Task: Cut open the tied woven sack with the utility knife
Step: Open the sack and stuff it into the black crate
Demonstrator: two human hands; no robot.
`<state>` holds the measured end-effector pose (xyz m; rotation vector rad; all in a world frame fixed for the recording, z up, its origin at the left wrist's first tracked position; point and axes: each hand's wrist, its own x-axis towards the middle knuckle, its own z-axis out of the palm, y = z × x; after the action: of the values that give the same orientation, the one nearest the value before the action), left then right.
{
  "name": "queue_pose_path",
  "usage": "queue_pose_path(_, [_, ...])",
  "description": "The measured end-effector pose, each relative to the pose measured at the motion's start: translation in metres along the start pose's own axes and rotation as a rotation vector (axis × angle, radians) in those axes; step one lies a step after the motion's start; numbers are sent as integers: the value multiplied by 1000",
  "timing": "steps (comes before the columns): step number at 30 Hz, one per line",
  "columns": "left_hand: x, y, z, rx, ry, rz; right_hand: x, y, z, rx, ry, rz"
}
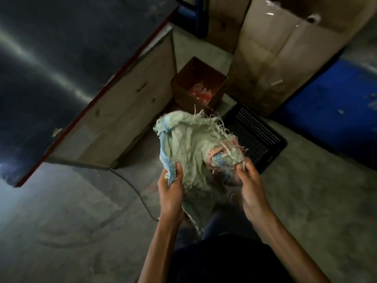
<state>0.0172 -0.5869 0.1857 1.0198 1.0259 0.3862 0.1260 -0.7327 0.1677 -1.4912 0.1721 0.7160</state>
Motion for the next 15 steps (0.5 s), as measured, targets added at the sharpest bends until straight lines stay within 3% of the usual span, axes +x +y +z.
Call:
queue_pose_path(7, [-8,-66,64,269,41,-119,12,31,-156,-64,102,84])
queue_pose_path(15, [40,-90,184,524,-164,-83,76,9,-238,-89,242,83])
